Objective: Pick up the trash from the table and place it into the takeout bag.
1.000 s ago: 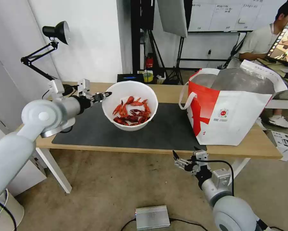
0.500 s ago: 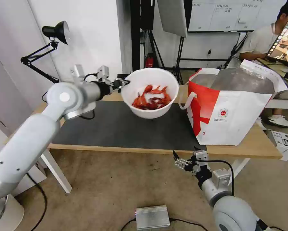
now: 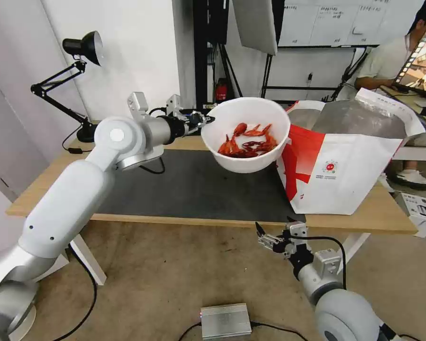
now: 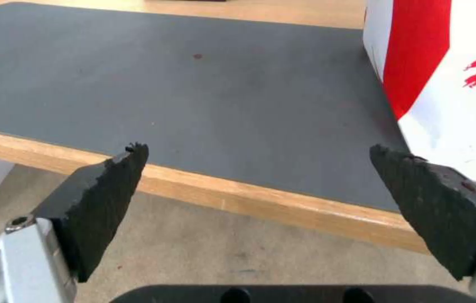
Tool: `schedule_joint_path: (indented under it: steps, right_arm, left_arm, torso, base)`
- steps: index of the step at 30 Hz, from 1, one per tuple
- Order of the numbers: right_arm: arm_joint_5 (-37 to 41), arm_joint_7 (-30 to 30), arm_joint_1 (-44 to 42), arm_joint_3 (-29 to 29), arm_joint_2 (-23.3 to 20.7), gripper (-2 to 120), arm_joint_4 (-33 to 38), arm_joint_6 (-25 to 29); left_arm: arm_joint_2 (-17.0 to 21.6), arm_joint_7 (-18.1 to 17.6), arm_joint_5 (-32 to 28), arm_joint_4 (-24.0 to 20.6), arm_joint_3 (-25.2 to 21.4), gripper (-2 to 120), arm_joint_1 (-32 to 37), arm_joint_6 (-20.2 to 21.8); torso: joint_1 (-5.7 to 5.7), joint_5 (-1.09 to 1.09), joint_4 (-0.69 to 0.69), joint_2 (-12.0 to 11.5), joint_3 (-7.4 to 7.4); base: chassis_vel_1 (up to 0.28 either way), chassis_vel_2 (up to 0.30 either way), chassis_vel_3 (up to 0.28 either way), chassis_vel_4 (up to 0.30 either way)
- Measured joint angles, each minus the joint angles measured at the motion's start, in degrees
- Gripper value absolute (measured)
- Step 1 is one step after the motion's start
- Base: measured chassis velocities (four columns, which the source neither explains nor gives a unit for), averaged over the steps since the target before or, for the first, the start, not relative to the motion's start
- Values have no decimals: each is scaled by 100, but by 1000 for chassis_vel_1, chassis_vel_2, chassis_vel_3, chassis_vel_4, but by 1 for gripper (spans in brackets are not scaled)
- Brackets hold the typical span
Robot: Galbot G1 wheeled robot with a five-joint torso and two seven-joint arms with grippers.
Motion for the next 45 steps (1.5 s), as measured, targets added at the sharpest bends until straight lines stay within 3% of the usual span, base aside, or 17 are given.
schedule_joint_path:
  steps: [28, 45]
  right_arm:
    - [0, 0, 0, 0, 0, 100, 0, 0]
    - [0, 1, 0, 0, 0, 100, 0, 0]
  left_arm:
    - [-804, -157, -315, 861, 336, 0, -1121, -52]
    - [-1522, -167, -120, 1520, 634, 0, -1436, -415]
  torso:
    - [0, 0, 0, 0, 0]
    - [0, 0, 0, 0, 1]
  base:
    - [0, 0, 0, 0]
    - [0, 0, 0, 0]
